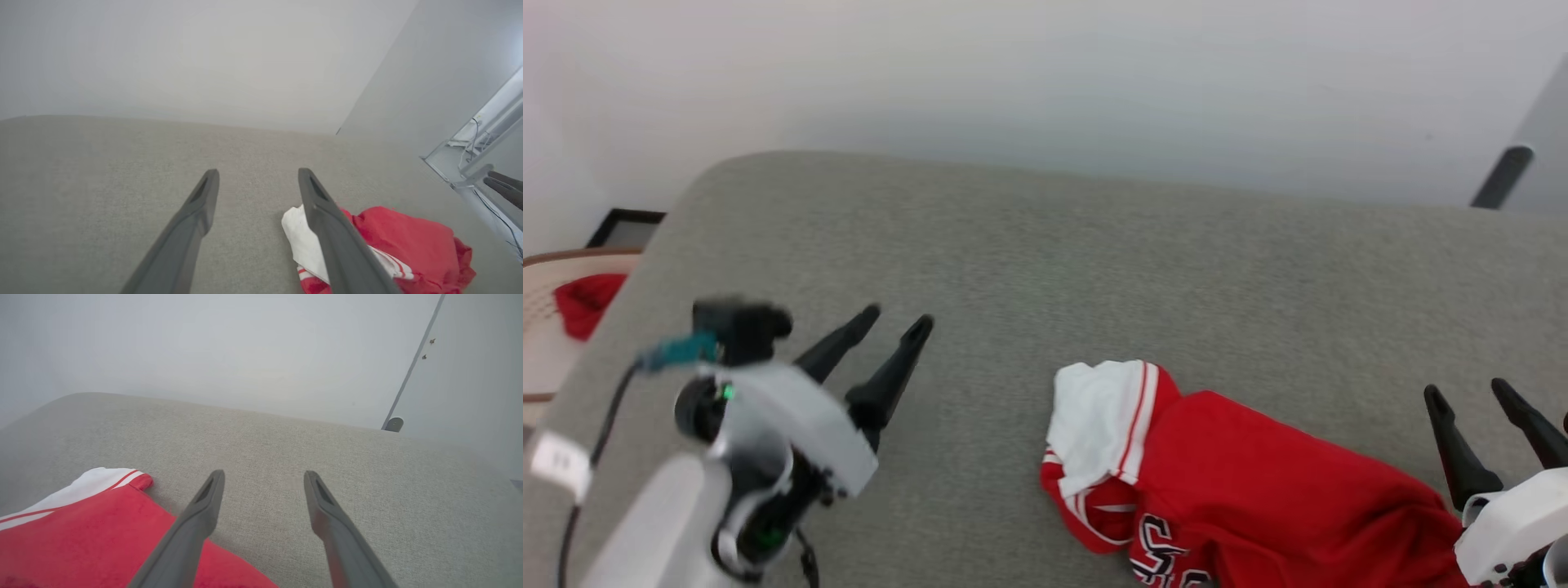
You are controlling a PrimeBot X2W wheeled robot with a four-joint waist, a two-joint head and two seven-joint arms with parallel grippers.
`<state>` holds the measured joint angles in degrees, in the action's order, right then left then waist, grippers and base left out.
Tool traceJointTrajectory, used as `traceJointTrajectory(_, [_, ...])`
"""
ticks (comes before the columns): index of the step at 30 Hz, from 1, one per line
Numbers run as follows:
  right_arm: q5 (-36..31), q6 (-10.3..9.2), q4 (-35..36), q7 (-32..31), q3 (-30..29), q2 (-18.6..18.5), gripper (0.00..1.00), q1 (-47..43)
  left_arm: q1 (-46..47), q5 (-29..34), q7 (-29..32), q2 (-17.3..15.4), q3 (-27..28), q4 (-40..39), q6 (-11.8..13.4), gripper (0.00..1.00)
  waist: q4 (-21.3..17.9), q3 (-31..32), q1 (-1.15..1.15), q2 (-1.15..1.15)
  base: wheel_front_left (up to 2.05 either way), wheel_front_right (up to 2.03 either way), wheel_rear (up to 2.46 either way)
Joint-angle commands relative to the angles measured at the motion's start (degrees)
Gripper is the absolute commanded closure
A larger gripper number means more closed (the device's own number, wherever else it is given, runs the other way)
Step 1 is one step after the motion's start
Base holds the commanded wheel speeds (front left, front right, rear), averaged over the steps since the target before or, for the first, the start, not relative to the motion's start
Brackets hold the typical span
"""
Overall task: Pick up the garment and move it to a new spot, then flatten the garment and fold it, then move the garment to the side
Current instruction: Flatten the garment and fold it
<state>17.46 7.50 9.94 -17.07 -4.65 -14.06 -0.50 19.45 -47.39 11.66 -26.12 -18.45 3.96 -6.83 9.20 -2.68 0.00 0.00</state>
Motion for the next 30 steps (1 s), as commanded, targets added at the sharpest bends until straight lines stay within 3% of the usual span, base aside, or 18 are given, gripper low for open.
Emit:
traceJointTrajectory(1, [-0.38,-0.02,-0.18,0.49,-0.04,0.25,0.00,0.86,1.04,-0.58,0.81,-0.26,-0.23,-0.30,-0.37,0.00,-2.14,-1.51,0.00,0.00,0.00,0.00,0.00])
traceJointTrajectory(13, [-1.21,-0.02,-4.23,5.92,-0.30,2.96,0.00,4.31,14.39,-8.59,22.92,-0.35,-4.74,2.38,1.57,0.00,-9.05,-7.07,0.00,0.00,0.00,0.00,0.00])
traceJointTrajectory(30, [-0.85,-0.02,-8.42,10.69,0.57,4.72,0.00,7.11,17.52,-8.74,37.12,-1.56,-10.17,11.44,6.55,0.00,-14.32,-10.91,0.00,0.00,0.00,0.00,0.00])
